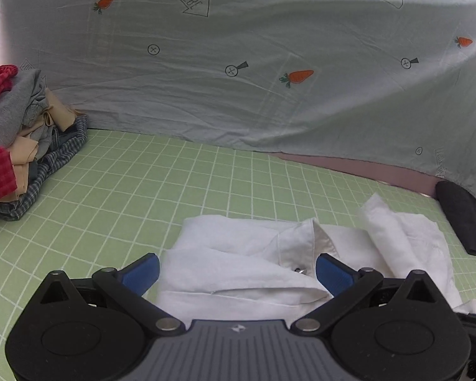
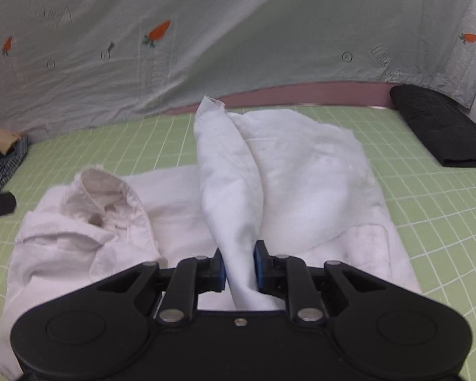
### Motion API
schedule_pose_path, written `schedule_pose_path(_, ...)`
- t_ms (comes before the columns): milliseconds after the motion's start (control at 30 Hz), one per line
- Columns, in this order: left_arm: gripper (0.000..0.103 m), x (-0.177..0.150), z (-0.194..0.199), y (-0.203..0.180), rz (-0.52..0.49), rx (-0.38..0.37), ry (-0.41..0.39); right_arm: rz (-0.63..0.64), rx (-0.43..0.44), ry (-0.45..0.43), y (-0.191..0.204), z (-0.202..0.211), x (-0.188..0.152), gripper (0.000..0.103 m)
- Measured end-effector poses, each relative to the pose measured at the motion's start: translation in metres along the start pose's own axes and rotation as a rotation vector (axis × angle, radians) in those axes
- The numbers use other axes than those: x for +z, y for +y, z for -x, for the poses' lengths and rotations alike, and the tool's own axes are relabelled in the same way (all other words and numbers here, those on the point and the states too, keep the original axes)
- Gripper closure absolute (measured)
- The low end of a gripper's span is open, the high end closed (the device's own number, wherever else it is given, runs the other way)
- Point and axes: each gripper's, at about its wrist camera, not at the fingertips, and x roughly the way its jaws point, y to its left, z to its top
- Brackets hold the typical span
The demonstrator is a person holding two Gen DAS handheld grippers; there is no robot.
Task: Fold clothes
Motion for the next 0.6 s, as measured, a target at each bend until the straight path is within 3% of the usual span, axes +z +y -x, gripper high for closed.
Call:
schedule_pose_path(100,0.000,0.000,0.005,-0.001,-0.044,0.018,-0.005,-0.019,-0.016,0.082,0.004,-0.017,-0.014,0.079)
schedule_pose_path(133,0.000,-0.001,0.007,-0.001,-0.050,0.023,-0.011,-0.036,-0.005,0.068,0.002,-0.010,-0.013,0.072)
schedule_pose_path(167,0.000,0.000,0.009,-0.001,-0.040,0.019,-0.011,-0.056,0.012,0.048,0.000,-0.003,-0.012,0.057)
schedule_pose_path(200,0.000,0.001,0.011,0.000,-0.025,0.007,-0.005,-0.086,0.039,0.018,-0.003,0.008,-0.009,0.051)
schedule_pose_path(267,0.000,0.003,0.013,0.002,-0.001,-0.020,0.009,-0.144,0.086,-0.043,-0.012,0.027,-0.003,0.045)
schedule_pose_path(333,0.000,0.003,0.013,0.001,-0.017,-0.026,0.018,-0.196,0.078,-0.114,-0.027,0.043,0.003,0.041)
schedule_pose_path(433,0.000,0.002,0.014,-0.002,-0.047,-0.010,0.026,-0.296,-0.021,-0.149,-0.062,0.047,0.007,0.041)
schedule_pose_path(600,0.000,-0.004,0.013,0.001,-0.060,0.013,0.064,-0.296,-0.066,-0.096,-0.067,0.036,-0.009,0.062)
